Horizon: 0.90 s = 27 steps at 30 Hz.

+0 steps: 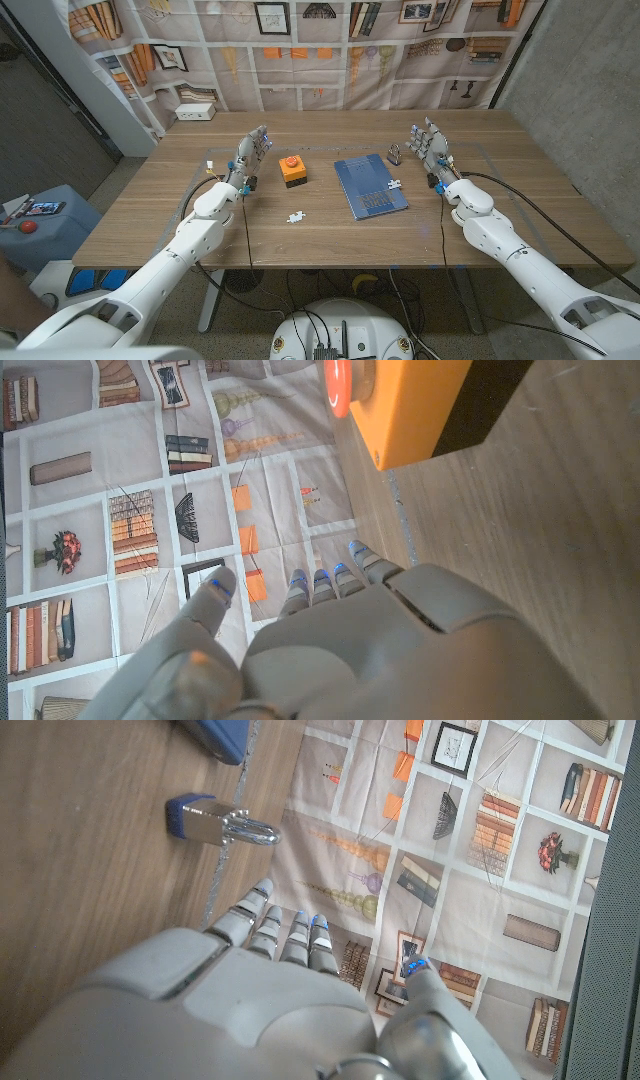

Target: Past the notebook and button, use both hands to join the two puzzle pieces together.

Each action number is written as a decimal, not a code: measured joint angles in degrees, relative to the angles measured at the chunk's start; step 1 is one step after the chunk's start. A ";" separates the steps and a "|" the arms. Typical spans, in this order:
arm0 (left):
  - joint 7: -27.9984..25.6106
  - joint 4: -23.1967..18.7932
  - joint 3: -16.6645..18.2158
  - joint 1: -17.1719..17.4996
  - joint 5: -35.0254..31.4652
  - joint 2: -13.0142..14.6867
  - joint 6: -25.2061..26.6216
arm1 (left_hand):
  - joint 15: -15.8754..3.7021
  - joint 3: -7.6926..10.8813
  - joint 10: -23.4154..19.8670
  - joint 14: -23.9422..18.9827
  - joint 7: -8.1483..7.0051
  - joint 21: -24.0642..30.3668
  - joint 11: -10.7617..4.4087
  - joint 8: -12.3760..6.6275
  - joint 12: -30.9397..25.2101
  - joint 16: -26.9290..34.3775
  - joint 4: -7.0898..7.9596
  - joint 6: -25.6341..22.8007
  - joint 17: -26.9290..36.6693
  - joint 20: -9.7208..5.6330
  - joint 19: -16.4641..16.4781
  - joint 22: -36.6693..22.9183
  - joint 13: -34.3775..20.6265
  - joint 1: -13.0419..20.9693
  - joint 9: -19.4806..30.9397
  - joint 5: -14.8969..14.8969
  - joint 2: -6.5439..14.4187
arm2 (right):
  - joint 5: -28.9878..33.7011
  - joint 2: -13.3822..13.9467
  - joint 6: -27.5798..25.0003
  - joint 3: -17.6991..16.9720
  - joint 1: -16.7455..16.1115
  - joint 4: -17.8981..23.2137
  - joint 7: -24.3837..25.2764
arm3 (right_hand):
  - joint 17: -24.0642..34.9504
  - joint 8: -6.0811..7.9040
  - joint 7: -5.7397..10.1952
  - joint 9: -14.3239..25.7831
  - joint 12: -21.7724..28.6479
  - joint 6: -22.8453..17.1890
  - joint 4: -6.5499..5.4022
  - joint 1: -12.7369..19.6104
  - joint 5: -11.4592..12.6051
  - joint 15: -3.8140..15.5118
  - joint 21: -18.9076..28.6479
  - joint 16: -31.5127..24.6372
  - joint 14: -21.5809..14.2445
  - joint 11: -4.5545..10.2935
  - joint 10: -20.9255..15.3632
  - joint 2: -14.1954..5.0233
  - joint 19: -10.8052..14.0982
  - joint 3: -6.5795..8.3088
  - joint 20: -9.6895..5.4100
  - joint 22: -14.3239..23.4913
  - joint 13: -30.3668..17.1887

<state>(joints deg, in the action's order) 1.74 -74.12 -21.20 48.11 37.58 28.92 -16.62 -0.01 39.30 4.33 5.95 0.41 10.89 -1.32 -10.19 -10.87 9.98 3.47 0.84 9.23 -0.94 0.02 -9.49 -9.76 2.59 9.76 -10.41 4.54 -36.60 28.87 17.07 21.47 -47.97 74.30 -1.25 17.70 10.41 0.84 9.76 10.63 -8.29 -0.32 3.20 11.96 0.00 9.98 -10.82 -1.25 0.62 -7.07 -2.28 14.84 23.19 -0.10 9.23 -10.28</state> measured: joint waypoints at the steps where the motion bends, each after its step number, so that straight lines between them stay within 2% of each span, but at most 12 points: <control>1: 0.00 0.05 0.00 0.00 0.08 -0.08 0.00 | 0.00 0.00 0.00 0.00 0.00 0.00 0.00 0.00 0.00 0.00 0.00 0.00 0.00 0.00 0.00 0.00 0.00 0.00 0.00 0.00 0.00 | 0.10 -0.05 0.15 0.04 -0.02 0.00 0.11 | 0.00 0.00 0.00 0.00 0.00 0.00 0.00 0.00 0.00 0.00 0.00 0.00 0.00 0.00 0.00 0.00 0.00 0.00 0.00 0.00 0.00; 8: -0.06 -0.12 0.23 0.08 0.17 -0.25 0.00 | 0.00 0.18 0.00 0.00 0.00 0.00 0.00 0.00 0.00 0.00 -0.18 -0.01 -0.01 0.00 0.00 0.00 0.00 0.23 0.00 0.00 0.23 | 0.73 -0.08 0.71 0.06 -0.36 0.03 0.72 | -0.14 0.00 0.11 0.00 0.00 -0.51 0.00 0.00 0.00 0.00 0.00 0.00 0.00 0.00 0.00 0.00 0.00 0.00 0.00 0.00 0.00; 18: -0.90 -1.57 0.52 0.92 0.27 0.03 -0.02 | 0.00 0.52 0.00 0.00 -0.02 0.00 0.00 0.00 0.00 0.00 -0.57 -0.03 -0.01 0.00 0.00 0.01 0.01 0.23 -0.01 0.00 0.23 | 2.31 1.33 0.79 0.04 -1.49 2.19 1.82 | -0.43 0.00 0.10 -0.01 0.00 -0.51 0.24 0.00 0.00 0.22 0.00 -0.21 -0.22 -0.01 -0.62 0.00 -0.08 0.24 -0.08 -0.01 0.01; 27: -1.29 -2.32 0.61 1.30 0.19 0.47 -0.10 | -0.21 0.61 -0.14 -0.22 -0.22 0.00 -0.13 0.00 0.00 0.00 -1.15 -0.23 -0.01 0.00 0.00 0.01 0.01 0.46 -0.01 0.00 0.46 | 4.49 4.08 -0.13 -0.13 -2.51 5.42 2.71 | -0.94 0.00 0.10 -0.01 0.00 -0.51 0.76 0.37 0.00 0.41 0.22 -0.21 -0.41 0.09 -1.33 -0.37 -0.23 0.35 -0.22 -0.01 0.02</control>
<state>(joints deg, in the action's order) 0.45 -76.44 -20.59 49.41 37.77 29.39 -16.72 -0.22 39.91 4.20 5.73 0.19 10.89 -1.46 -10.19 -10.87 9.98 2.32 0.61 9.22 -0.94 0.02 -9.48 -9.75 3.04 9.75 -10.41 4.99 -32.10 32.95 16.94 21.34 -50.48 79.72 1.46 16.77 10.41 0.94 9.75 10.63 -8.80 0.43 3.57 11.96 0.41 10.19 -11.03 -1.66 0.71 -8.41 -2.65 14.61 23.54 -0.32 9.21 -10.27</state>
